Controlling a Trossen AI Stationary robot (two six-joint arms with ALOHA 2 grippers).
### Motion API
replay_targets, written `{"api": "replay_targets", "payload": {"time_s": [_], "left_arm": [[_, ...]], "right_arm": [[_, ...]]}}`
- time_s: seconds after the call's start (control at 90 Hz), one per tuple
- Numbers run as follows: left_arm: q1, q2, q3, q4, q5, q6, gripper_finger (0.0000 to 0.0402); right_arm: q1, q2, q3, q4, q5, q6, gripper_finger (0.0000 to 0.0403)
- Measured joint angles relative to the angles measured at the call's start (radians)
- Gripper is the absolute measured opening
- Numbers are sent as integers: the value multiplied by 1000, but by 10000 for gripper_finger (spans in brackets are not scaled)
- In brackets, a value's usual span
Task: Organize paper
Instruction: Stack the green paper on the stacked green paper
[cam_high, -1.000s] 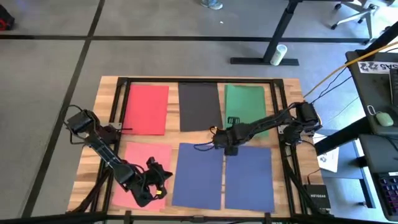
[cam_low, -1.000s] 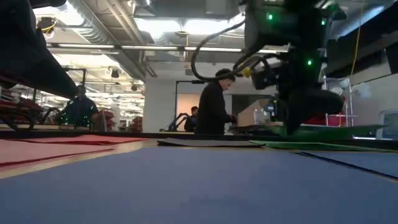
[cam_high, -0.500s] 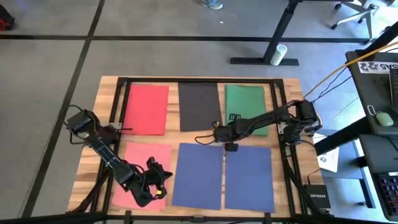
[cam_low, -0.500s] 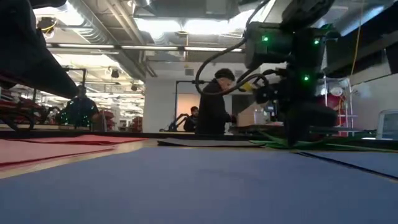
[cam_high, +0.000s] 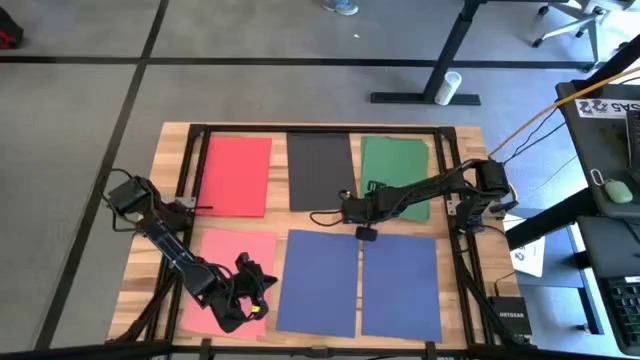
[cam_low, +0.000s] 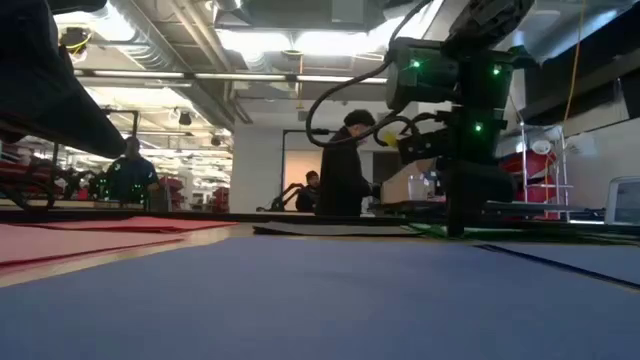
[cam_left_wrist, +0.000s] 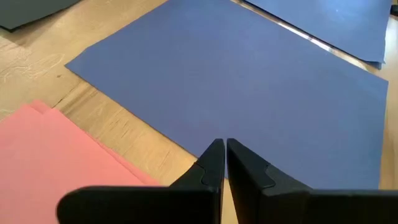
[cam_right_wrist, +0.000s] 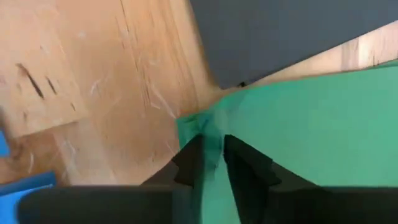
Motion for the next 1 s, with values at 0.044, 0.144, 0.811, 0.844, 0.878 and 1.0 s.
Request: {"api": "replay_targets", "payload": {"time_s": [0.044,0.144,0.811,0.844,0.878,1.0], "left_arm": [[0,0,0,0,0,0,0],[0,0,0,0,0,0,0],[0,0,0,-1,0,-1,0],[0,0,0,-1,0,0,0],[0,0,0,-1,0,0,0],[0,0,0,-2,0,1,0]], "right_arm": [[0,0,0,-4,-6,0,91],[0,0,0,-19,-6,-2,125],[0,-111,2,-84,-135,1,121],[0,-112,2,-73,-139,2,113],[0,-112,2,-60,-140,0,102],[-9,-105,3,19,-158,-56,44]]}}
